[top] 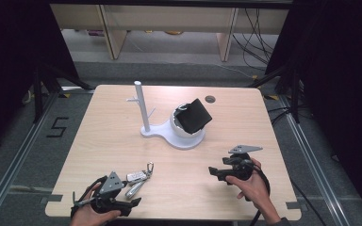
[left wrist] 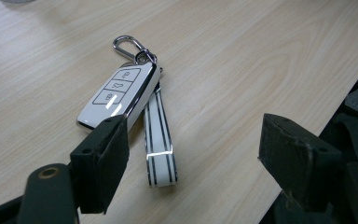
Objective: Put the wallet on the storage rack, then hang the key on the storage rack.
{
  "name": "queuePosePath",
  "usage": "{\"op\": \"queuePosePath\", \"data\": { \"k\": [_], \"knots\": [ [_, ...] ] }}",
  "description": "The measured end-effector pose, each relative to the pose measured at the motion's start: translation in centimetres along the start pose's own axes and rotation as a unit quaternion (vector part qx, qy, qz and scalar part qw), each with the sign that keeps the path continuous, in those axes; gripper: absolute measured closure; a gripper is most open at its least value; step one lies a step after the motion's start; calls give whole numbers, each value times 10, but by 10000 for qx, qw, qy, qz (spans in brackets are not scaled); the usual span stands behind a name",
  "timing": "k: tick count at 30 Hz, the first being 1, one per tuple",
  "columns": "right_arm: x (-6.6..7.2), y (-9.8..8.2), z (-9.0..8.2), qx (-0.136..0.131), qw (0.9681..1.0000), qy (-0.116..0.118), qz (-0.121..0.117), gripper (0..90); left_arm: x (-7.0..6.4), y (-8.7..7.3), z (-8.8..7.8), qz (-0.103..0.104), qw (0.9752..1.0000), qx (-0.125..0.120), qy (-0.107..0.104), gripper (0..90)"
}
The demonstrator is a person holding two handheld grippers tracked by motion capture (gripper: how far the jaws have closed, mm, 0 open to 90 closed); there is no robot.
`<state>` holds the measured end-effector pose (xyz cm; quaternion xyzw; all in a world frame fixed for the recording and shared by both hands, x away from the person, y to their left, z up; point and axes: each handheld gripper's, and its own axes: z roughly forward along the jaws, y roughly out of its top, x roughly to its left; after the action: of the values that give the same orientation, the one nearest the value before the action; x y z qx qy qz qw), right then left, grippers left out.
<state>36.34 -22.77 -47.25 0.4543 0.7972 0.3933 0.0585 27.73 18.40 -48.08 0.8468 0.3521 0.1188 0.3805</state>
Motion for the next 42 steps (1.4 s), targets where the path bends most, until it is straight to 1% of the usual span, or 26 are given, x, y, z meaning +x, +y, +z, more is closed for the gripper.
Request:
{"op": "queuePosePath", "data": {
  "k": [1, 4, 6, 9, 11, 12, 13, 14, 15, 16, 18, 22, 23, 24, 26, 27, 28, 29, 30, 32, 34, 35, 36, 37, 38, 42],
  "knots": [
    [-2, -1, 0, 39, 9999, -23, -145, 251, 0, 0, 0, -4, 10000, 3, 12, 242],
    [-3, -10, 0, 78, 9994, -190, -287, 241, 2, -1, 1, 62, 10000, -5, 70, 235],
    [-1, -15, -2, 105, 9992, -273, -255, 245, 3, -1, 1, 112, 9999, 21, 75, 234],
    [-2, -23, -4, 19, 9990, -312, -325, 239, 3, -2, 1, -6, 9999, -61, 83, 233],
    [0, -28, -6, 187, 9993, -255, -201, 228, 4, -2, 1, -78, 9999, -99, 57, 227],
    [-1, -30, -6, 243, 9993, -150, -237, 228, 4, -3, 2, -92, 9999, -120, 36, 222],
    [1, -32, -6, 270, 9991, -227, -214, 228, 4, -3, 2, -99, 9999, -122, 33, 220],
    [2, -34, -5, 179, 9991, -302, -234, 228, 4, -3, 1, -99, 9999, -106, 60, 219],
    [3, -35, -5, 141, 9991, -312, -248, 227, 5, -2, 1, -79, 9999, -90, 98, 217],
    [3, -36, -6, 246, 9986, -311, -349, 223, 5, -2, 0, -66, 9999, -83, 70, 214],
    [6, -38, -7, 275, 9988, -309, -275, 218, 5, -2, 0, -78, 9999, -68, 127, 213],
    [7, -42, -7, 322, 9987, -290, -286, 220, 5, -1, -1, -26, 9999, -67, 127, 212],
    [8, -42, -7, 342, 9988, -289, -205, 220, 5, -1, -1, -35, 9998, -53, 177, 211],
    [5, -42, -7, 309, 9984, -287, -369, 220, 6, 0, -1, -45, 9998, -72, 175, 211],
    [6, -43, -7, 307, 9988, -284, -253, 221, 6, 2, 0, -77, 9997, -150, 187, 211],
    [6, -44, -5, 248, 9991, -269, -231, 221, 8, 4, -1, -32, 9998, -111, 186, 211],
    [7, -44, -6, 362, 9992, -160, -97, 222, 9, 6, -1, -18, 9997, -124, 192, 211],
    [8, -43, -7, 381, 9990, -196, -93, 222, 10, 8, 0, -13, 9997, -119, 231, 211],
    [6, -43, -5, 256, 9989, -280, -267, 222, 12, 10, 0, -27, 9997, -128, 230, 212],
    [5, -42, -7, 248, 9988, -274, -321, 222, 17, 14, 1, -19, 9996, -120, 250, 213],
    [7, -43, -6, 182, 9992, -255, -258, 223, 21, 20, 4, -86, 9996, -85, 245, 217],
    [5, -42, -7, 239, 9988, -267, -332, 223, 25, 24, 6, -90, 9996, -38, 267, 220],
    [7, -43, -8, 307, 9989, -284, -192, 224, 26, 26, 7, -73, 9996, 2, 282, 224],
    [6, -42, -8, 364, 9987, -279, -223, 224, 28, 29, 10, -63, 9996, 23, 280, 231],
    [5, -42, -8, 371, 9989, -122, -248, 225, 30, 32, 12, -65, 9996, 58, 284, 238],
    [6, -42, -7, 365, 9988, -156, -289, 229, 34, 46, 27, -75, 9992, 324, 215, 265]
  ]
}}
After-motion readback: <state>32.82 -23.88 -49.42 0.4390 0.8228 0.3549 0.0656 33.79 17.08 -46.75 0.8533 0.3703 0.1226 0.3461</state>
